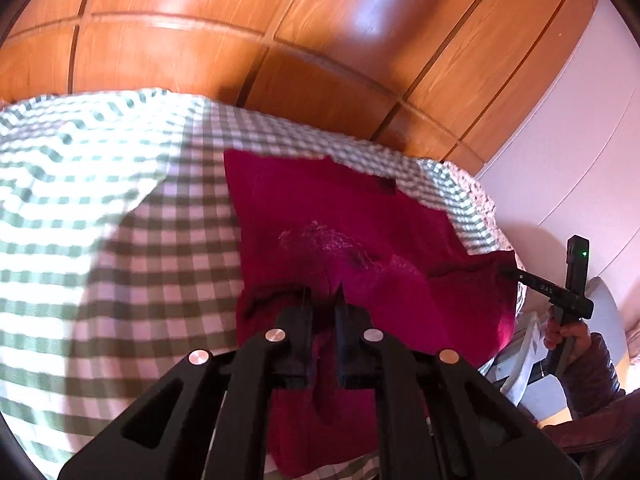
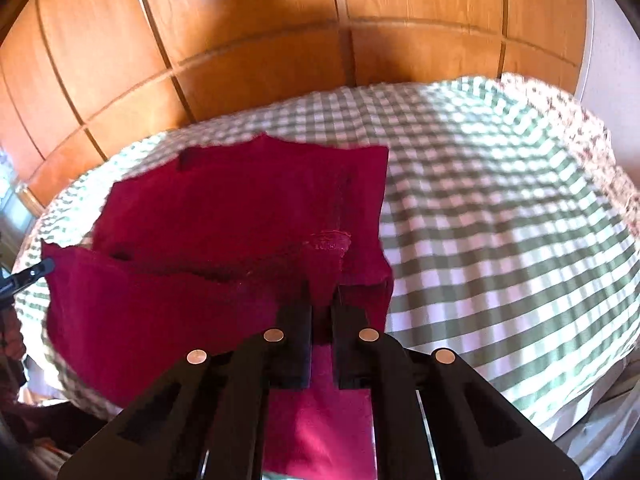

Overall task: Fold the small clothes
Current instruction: 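Lay the lifted hem over the body and open both grippers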

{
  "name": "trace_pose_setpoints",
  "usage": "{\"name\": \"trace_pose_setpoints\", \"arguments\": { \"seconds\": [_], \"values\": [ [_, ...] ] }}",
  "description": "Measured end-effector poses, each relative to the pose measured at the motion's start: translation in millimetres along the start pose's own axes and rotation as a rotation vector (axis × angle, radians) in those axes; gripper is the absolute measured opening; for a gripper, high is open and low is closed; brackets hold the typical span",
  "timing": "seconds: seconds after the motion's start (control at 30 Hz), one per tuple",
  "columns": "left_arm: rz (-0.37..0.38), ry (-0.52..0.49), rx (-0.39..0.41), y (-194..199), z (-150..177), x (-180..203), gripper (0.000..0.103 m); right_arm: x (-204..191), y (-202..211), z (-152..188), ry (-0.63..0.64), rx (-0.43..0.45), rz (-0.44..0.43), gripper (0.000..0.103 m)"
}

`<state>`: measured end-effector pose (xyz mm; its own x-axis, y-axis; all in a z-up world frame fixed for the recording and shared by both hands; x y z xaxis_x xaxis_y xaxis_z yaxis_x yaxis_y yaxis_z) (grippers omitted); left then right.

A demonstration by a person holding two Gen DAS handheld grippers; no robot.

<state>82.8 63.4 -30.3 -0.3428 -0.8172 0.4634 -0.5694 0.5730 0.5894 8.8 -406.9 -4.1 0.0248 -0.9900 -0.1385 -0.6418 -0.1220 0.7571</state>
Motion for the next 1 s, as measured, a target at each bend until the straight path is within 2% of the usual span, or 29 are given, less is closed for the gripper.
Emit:
{"name": "trace_pose_setpoints", "arguments": {
  "seconds": [0.1,0.27,0.43,0.6,0.7,0.83,0.97,1.0],
  "values": [
    [-0.004,-0.001,0.033,1.1,-19.9,1.0,0.007,8.2,1.8,-22.4,-0.031,0.037,0.009,0.006],
    [-0.06,-0.005,0.076,-16.1,-57.3,-1.5,0.007,14.0,-25.7,-62.7,-0.048,0.067,0.025,0.006],
    [-0.15,0.034,0.067,-53.4,-92.8,-22.3,0.007,16.8,-71.3,-100.5,-0.068,0.07,0.048,0.006],
    [-0.199,0.071,0.042,-90.9,-117.4,-40.1,0.006,25.3,-113.9,-129.1,-0.095,0.06,0.087,0.006],
    [-0.246,0.067,0.003,-117.3,-123.7,-48.5,0.007,27.8,-142.9,-133.1,-0.098,0.014,0.119,0.006],
    [-0.3,0.08,-0.056,-145.2,-118.8,-60.6,0.007,34.5,-178.6,-122.3,-0.117,-0.063,0.148,0.006],
    [-0.324,0.107,-0.058,-147.3,-115.2,-64.0,0.015,36.6,-193.2,-111.1,-0.127,-0.08,0.138,0.006],
    [-0.33,0.115,-0.05,-142.4,-114.7,-62.2,0.021,36.3,-192.0,-110.6,-0.125,-0.076,0.135,0.006]
  ]
}}
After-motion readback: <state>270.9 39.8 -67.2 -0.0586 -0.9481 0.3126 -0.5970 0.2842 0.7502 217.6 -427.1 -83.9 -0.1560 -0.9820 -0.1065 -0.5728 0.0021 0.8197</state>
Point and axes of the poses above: each gripper's, at about its wrist camera, not at the fingertips, and y roughly against the way its jaws point, x to its right, z to its underside, the point moved 4 cm from there along -y, roughly the way its jaws point, and after that the axes turned 3 degrees about x, right-handed, at the moved point
